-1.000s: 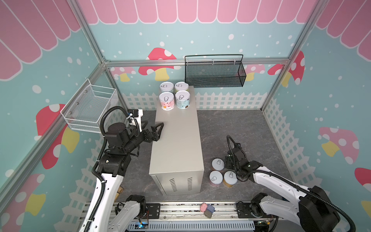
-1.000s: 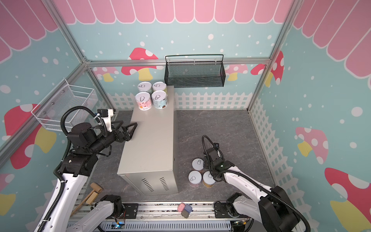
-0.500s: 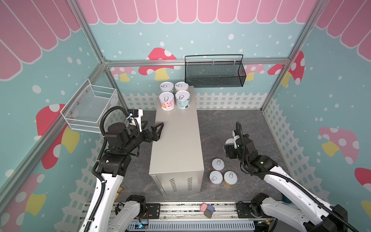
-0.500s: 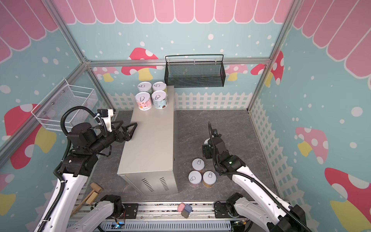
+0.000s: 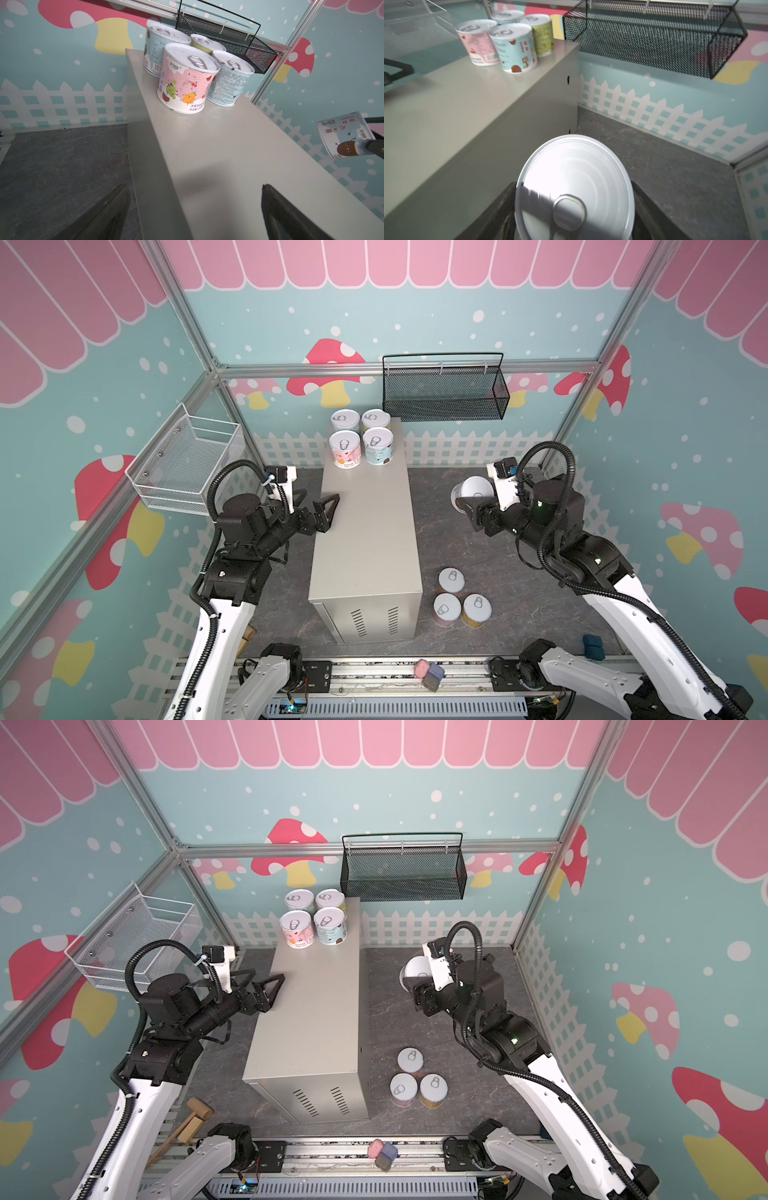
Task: Place and organize the canned foods onto the counter
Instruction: 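Lift the light-blue can and carry it onto the cabinet top with the right gripper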
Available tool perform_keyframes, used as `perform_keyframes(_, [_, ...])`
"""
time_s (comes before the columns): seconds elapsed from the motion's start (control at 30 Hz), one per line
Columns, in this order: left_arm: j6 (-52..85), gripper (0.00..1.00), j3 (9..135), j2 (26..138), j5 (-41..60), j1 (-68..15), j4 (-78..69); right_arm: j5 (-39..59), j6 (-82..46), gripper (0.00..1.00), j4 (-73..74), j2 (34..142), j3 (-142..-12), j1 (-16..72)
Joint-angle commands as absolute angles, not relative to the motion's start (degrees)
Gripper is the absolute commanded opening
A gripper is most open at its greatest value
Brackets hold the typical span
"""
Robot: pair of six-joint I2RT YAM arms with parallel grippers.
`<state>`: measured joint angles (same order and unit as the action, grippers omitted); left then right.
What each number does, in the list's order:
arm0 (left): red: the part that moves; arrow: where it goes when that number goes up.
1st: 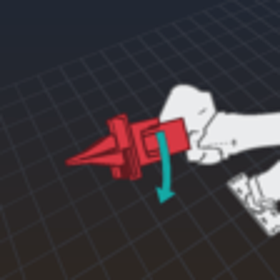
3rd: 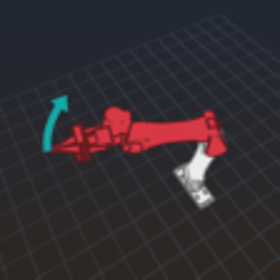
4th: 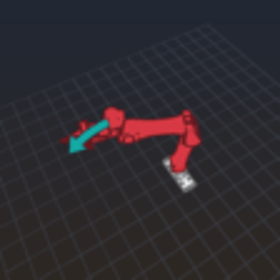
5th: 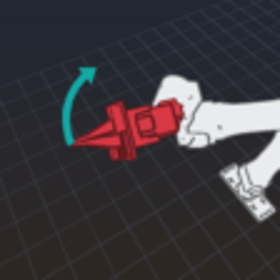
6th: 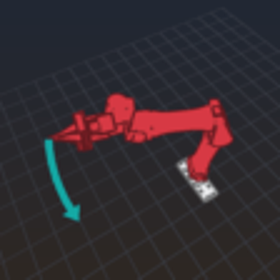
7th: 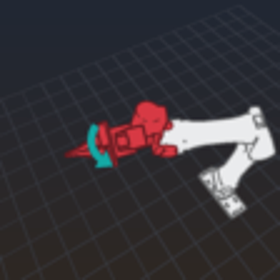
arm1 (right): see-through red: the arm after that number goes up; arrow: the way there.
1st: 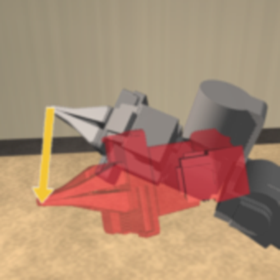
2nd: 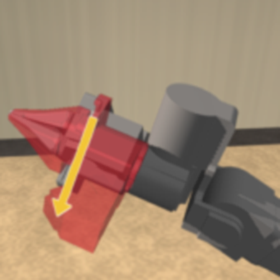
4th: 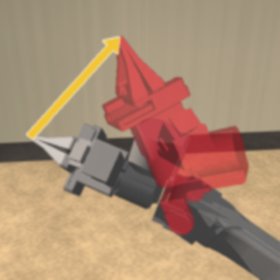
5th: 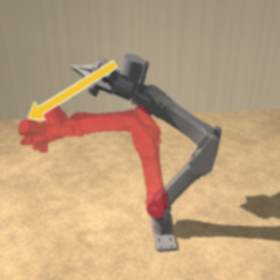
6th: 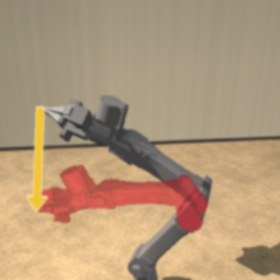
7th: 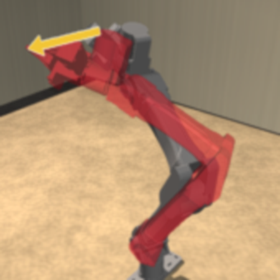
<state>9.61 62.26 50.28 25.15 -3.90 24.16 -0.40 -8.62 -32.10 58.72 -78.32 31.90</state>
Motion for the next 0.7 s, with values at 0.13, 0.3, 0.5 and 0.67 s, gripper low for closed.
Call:
perform_keyframes(0.13, [7.46,0.99,65.49,48.95,28.56,-5.57,26.41,15.11,-4.69,0.55,-31.64,64.0,-87.95,31.84])
perform_keyframes(0.3, [8.57,0.99,71.31,49.21,27.49,-6.21,32.97,22.46,-4.93,0.55,-32.15,67.89,-93.19,31.92])
perform_keyframes(0.5, [9.07,0.99,80.53,49.83,28.82,-6.16,43.6,27.58,-5.06,0.55,-34.96,72.52,-98.75,33.39])
perform_keyframes(0.67, [9.32,0.99,86.32,50.1,28.53,-6.22,50.3,25.69,-3.88,0.55,-39.45,77.1,-104.56,38.01])
